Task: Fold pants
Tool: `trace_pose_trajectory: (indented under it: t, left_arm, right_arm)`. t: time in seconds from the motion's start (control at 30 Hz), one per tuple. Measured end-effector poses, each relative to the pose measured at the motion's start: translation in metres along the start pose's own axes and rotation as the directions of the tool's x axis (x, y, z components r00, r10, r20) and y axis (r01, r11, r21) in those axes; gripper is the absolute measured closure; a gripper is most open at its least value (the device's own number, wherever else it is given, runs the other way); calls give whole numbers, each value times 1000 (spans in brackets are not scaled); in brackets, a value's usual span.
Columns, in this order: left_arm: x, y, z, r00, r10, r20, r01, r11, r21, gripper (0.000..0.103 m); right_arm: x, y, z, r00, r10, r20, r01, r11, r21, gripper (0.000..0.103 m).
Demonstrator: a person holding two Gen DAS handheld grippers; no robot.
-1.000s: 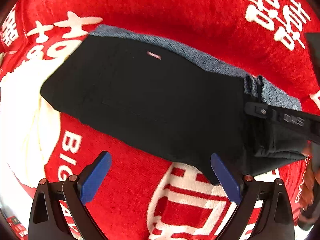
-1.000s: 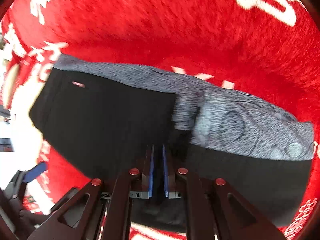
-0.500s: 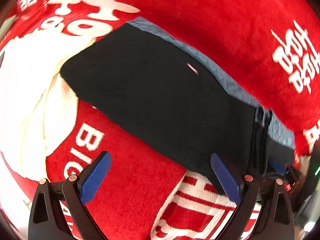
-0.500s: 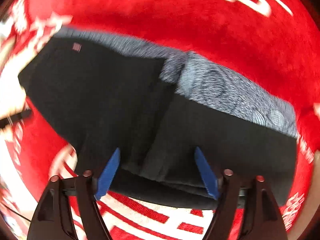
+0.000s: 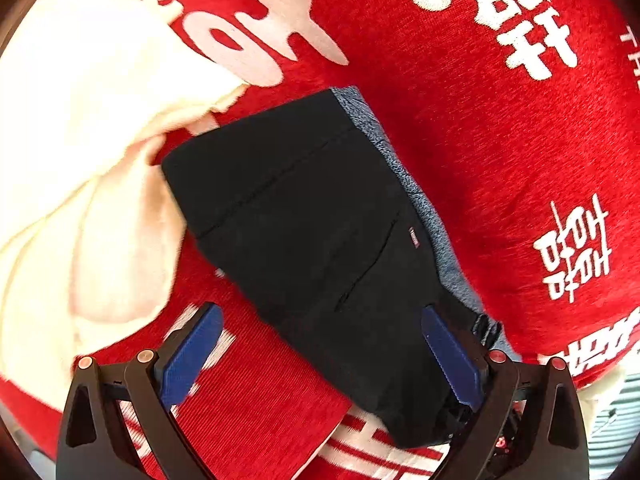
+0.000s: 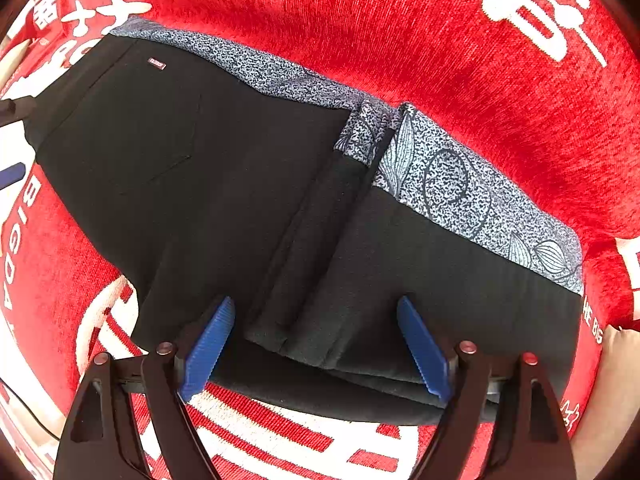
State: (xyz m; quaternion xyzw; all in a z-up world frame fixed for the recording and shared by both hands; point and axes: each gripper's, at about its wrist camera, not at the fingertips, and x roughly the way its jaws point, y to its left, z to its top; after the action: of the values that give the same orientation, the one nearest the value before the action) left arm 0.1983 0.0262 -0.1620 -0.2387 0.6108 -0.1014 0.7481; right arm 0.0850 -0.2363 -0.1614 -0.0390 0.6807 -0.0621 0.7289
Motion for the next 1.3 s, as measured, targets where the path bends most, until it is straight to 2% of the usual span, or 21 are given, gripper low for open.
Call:
trace_pose_trajectory:
  t: [0.13, 0.27, 0.4, 0.5, 0.53, 0.6, 0.73, 0.8, 0.83, 0.87, 0.9, 0.93, 0.97, 1.03, 1.1, 1.2, 1.3]
  left_arm:
    - [14, 7, 5, 995, -104, -8, 103, 994, -44, 3]
    - [20, 14, 9, 986, -166, 9, 166, 984, -58, 3]
    - [18, 16, 12, 968, -248, 37, 250, 965, -80, 3]
    - [12, 4, 14, 952, -297, 73, 300, 954, -27, 3]
    - [14, -1, 13, 954, -290, 77, 291, 957, -3, 3]
    - [20, -4, 13, 965, -253, 65, 253, 967, 18, 3]
    - [31, 0, 16, 978, -203, 39, 204, 979, -20, 3]
    - [31, -10, 17, 992, -124, 26, 124, 992, 12, 6]
    - [33, -15, 16, 996, -79, 30, 78, 997, 27, 14]
    - [33, -20, 14, 999, -21, 37, 19, 999, 44, 32]
    - [33, -23, 14, 998, 51, 41, -54, 997, 63, 43]
    - [33, -23, 13, 994, 96, 44, -99, 992, 72, 63]
    - [31, -21, 13, 992, 119, 44, -122, 990, 73, 70]
    - [26, -20, 13, 991, 120, 51, -124, 989, 85, 74]
    - [25, -32, 9, 983, 168, 77, -179, 971, 160, 75]
    - [22, -58, -6, 949, 266, 169, -307, 900, 308, 76]
    - [24, -76, -20, 915, 326, 236, -398, 821, 409, 76]
  right_arm:
    - [0, -5, -3, 1000, 0, -6, 0, 1000, 1, 17]
    - [6, -2, 4, 1000, -1, -6, 1, 1000, 3, 17]
    - [2, -1, -1, 1000, -1, -4, 1, 1000, 7, 17]
    - [0, -1, -3, 1000, 1, 2, -1, 1000, 7, 17]
    - [0, -1, -3, 1000, 1, 4, -1, 1000, 7, 17]
    - [-1, -1, -4, 1000, 1, 7, -1, 1000, 6, 17]
    - [-8, -3, -1, 1000, 16, 2, -17, 1000, 10, 18]
    - [-16, -7, 5, 1000, 30, 6, -31, 999, 19, 21]
    - [-26, -9, 13, 999, 46, 18, -46, 999, 27, 21]
    - [-33, -10, 19, 998, 57, 28, -58, 998, 31, 21]
    - [-41, -11, 28, 997, 73, 37, -75, 997, 35, 21]
    - [-49, -11, 39, 994, 96, 44, -97, 995, 36, 21]
    - [-58, -10, 53, 991, 128, 47, -129, 991, 37, 20]
    - [-67, -8, 77, 982, 185, 36, -186, 982, 43, 20]
    - [-72, -2, 104, 970, 243, 7, -243, 969, 53, 20]
    - [-73, 19, 143, 944, 325, -57, -322, 945, 53, 18]
    - [-64, 57, 178, 904, 390, -177, -392, 920, 23, 17]
